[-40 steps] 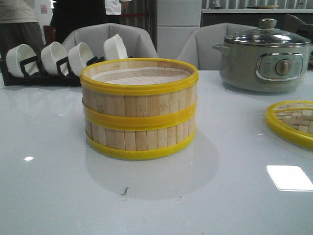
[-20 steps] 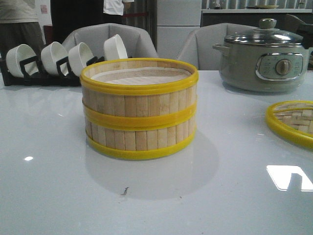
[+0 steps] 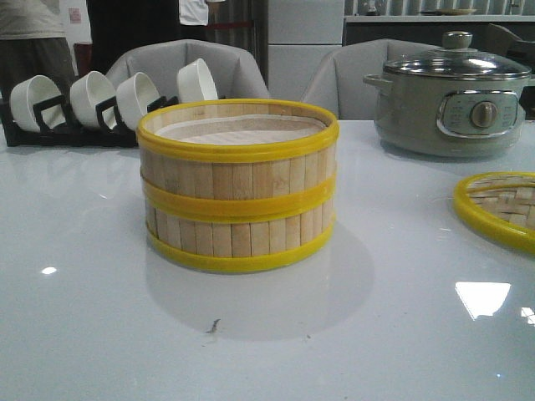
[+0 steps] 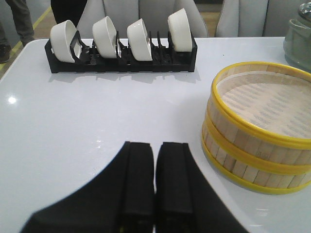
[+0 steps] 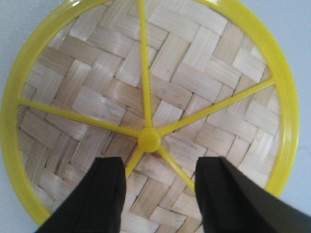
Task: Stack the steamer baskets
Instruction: 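Lower the right gripper and grasp the lid's yellow center hub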
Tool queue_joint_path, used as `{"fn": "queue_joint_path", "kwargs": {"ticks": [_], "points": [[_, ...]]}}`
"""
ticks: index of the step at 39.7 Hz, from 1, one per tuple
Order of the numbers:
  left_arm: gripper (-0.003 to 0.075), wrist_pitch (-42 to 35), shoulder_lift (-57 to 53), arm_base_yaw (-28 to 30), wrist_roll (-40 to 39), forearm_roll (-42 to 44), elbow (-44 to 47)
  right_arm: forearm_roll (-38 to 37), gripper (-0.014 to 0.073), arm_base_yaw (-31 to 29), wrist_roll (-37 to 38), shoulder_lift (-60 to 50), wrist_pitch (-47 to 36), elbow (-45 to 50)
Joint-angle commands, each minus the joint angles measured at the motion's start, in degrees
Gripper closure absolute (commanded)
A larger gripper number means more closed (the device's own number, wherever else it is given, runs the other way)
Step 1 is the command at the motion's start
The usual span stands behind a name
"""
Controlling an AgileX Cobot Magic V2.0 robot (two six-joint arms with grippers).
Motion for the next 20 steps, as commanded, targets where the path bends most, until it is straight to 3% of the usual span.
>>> {"fn": "queue_joint_path", "kwargs": {"ticks": [1,20], "points": [[0.0622,-4.73,0.09,0.05,-0.48,-0.11,-1.68,-0.44,0.0148,-0.30,-0.24,-2.02,-1.71,-3.24],[0.0622,-4.73,0.09,0.05,-0.48,-0.11,-1.68,0.33,0.0148,0.09,-0.24,-0.83,-0.83,-4.16]]}}
